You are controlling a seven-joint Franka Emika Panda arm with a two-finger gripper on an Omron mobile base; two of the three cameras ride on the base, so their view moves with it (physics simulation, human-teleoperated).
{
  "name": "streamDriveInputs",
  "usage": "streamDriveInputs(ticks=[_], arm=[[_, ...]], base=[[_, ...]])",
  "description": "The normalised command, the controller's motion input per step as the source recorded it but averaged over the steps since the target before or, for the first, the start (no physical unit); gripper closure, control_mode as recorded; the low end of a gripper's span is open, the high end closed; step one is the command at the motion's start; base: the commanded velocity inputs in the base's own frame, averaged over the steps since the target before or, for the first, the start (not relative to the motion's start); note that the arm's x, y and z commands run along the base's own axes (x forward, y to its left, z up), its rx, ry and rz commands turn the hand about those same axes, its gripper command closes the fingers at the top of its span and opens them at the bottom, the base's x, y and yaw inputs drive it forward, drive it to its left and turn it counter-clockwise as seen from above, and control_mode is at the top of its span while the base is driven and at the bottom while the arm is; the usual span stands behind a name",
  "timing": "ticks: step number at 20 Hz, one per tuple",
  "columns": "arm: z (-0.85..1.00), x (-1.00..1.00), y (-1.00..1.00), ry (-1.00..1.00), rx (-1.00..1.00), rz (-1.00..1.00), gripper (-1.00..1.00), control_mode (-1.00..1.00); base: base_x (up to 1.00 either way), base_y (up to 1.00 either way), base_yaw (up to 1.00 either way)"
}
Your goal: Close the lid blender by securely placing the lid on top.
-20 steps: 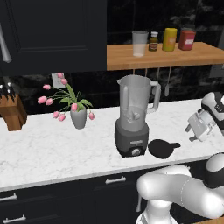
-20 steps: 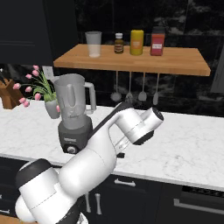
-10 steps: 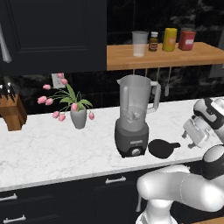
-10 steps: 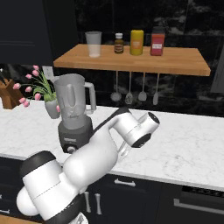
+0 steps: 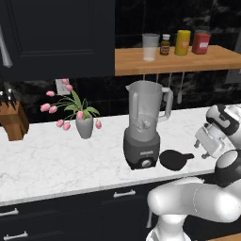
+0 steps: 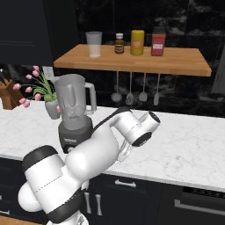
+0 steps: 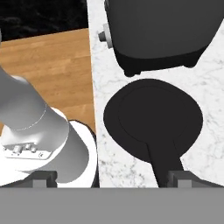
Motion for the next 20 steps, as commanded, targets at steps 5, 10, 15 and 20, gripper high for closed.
streamDriveInputs(ticks=[5,10,15,20], arm=[[-0.15,0.03,0.14,0.0,0.0,0.01,-1.0,-1.0],[-0.19,0.04,0.15,-0.01,0.0,0.04,-1.0,-1.0],[-0.13,0.12,0.11,-0.04,0.0,0.02,-1.0,-1.0],[-0.14,0.17,0.04,-0.07,-0.01,0.03,-1.0,-1.0]], base=[[0.0,0.0,0.0],[0.0,0.0,0.0],[0.0,0.0,0.0],[0.0,0.0,0.0]])
